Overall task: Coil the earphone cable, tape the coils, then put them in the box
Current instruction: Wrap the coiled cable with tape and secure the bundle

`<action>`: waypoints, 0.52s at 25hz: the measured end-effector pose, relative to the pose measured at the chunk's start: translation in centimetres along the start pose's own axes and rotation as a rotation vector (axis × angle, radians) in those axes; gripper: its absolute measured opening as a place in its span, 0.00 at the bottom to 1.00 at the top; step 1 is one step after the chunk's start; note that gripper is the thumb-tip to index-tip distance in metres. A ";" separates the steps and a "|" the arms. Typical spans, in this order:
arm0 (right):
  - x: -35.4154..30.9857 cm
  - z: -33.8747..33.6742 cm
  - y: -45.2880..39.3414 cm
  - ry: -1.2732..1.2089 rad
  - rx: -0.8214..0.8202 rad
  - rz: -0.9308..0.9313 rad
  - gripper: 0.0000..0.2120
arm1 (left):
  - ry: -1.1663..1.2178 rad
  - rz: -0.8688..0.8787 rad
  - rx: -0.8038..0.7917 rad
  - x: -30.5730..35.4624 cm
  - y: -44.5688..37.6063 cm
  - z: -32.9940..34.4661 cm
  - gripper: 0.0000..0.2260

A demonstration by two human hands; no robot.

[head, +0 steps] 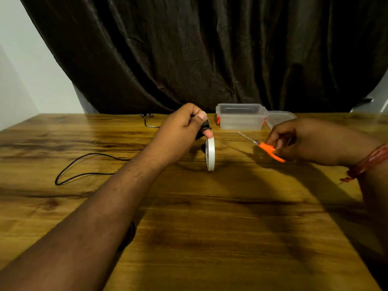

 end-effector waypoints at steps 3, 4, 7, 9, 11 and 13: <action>4.2 -0.3 0.6 0.211 -0.132 0.271 0.03 | -0.007 -0.017 0.003 0.0 0.0 0.1 0.08; 5.1 -0.2 1.1 0.234 -0.202 0.370 0.07 | -0.008 -0.020 0.005 0.0 0.0 0.0 0.08; 6.4 -0.3 1.9 0.232 -0.258 0.520 0.10 | -0.005 -0.020 0.006 -0.1 -0.1 0.0 0.08; 6.2 -0.3 1.9 0.225 -0.221 0.544 0.08 | 0.004 -0.021 0.005 -0.2 -0.1 0.0 0.08; 5.7 -0.2 1.8 0.236 -0.194 0.549 0.08 | -0.004 -0.024 0.011 -0.2 -0.1 -0.1 0.08; 4.9 0.0 1.7 0.326 -0.216 0.513 0.06 | 0.004 -0.031 0.011 -0.2 -0.1 -0.1 0.08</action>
Point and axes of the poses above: each hand's wrist, its own y-axis away from the middle knuckle, its own z-axis out of the palm, x = y × z, the point moved 6 cm from there along -y, towards the middle knuckle, and after that the axes turned 7 degrees about x, right-handed, at the moved point
